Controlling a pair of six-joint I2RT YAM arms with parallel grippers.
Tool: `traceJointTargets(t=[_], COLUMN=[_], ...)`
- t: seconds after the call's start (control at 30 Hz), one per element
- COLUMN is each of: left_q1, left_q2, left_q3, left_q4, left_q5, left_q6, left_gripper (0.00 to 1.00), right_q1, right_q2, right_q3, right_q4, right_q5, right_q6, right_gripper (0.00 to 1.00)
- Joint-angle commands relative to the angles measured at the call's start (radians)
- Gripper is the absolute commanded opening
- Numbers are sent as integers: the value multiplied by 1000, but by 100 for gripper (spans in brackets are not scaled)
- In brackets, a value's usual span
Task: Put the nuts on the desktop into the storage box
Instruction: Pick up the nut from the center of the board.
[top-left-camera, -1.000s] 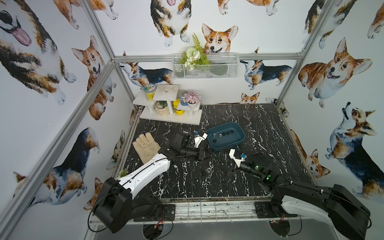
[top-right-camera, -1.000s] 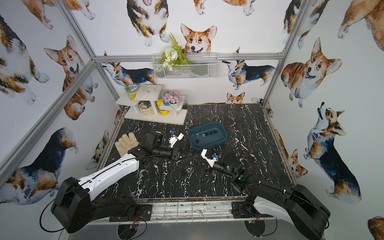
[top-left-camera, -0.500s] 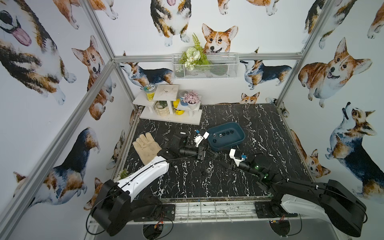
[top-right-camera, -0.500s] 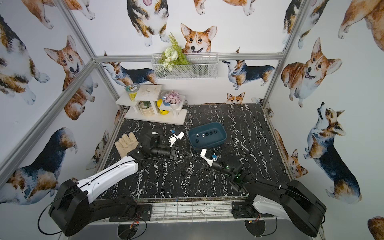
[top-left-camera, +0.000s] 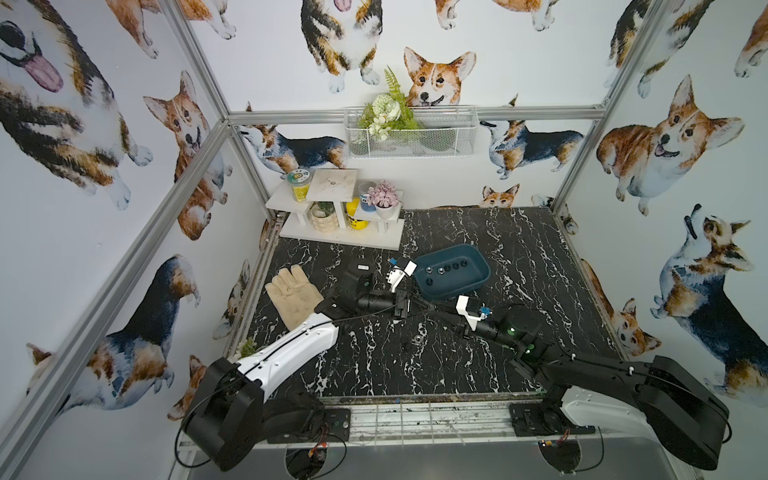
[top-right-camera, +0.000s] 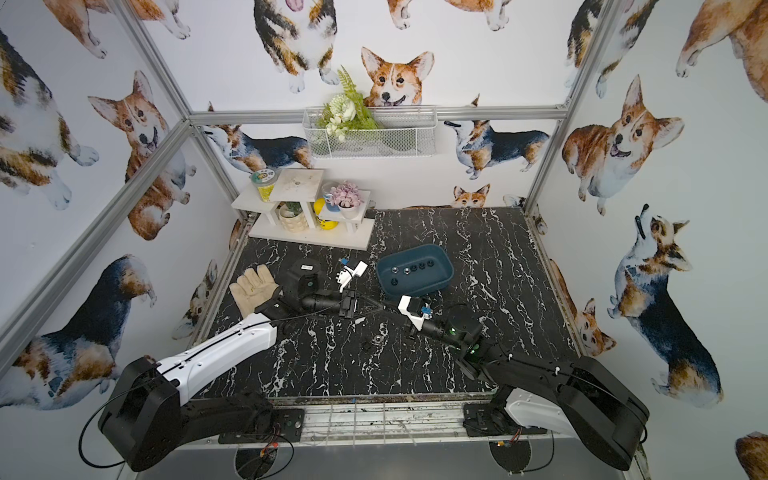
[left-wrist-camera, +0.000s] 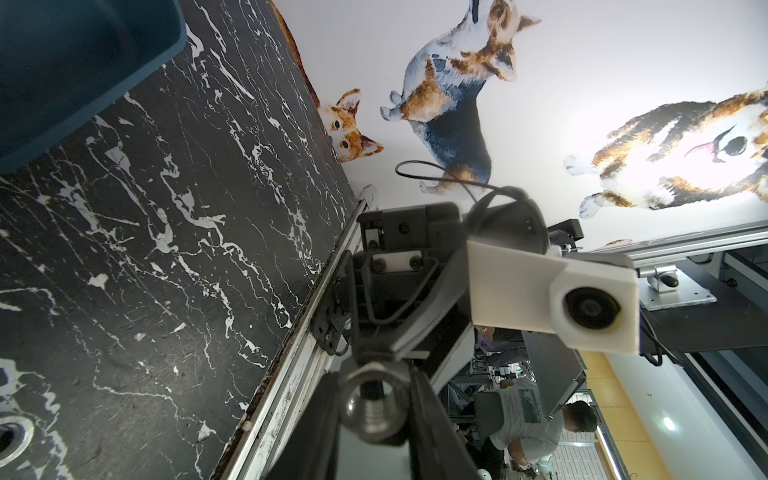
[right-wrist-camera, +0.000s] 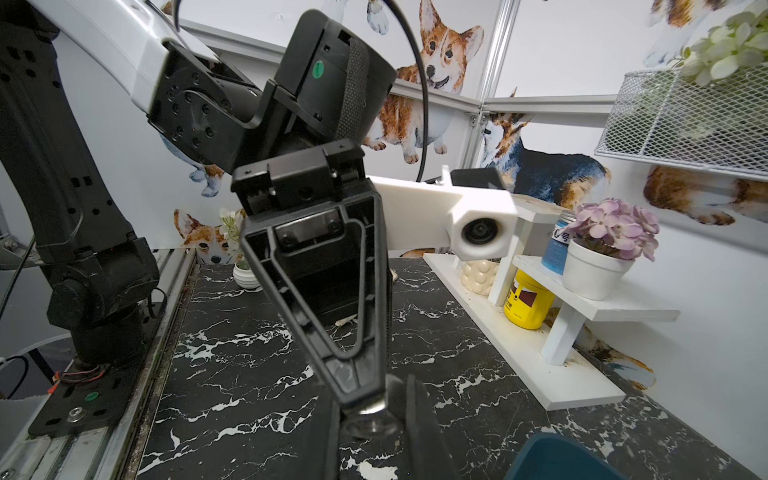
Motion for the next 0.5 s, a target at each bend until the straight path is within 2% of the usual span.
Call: traceJointTargets(t=[0.0, 0.1, 0.17, 0.3, 0.37, 0.47], left_q1=[1, 9, 20, 42, 44, 44], left_q2=[5, 10, 19, 32, 29, 22], left_q3=[-41, -43, -36, 25, 39, 74], left_q4=[132, 134, 100, -69, -129, -241], left_q5=[74, 65, 52, -32, -89, -207], left_q6=[-55, -40, -3, 126, 187, 280], left_gripper=[40, 71, 85, 96, 98, 100], right_q1=[3, 2, -14, -111, -177, -237], right_q2=[1, 1, 0, 1, 1, 78], right_q3=[24, 61, 108, 178, 225, 332], right_q4=[-14, -110, -227, -383, -496, -715], right_q5=[29, 90, 117, 88, 132, 178], right_q6=[24, 59, 81, 214, 305, 313], right_gripper=[6, 6, 7, 6, 6, 6])
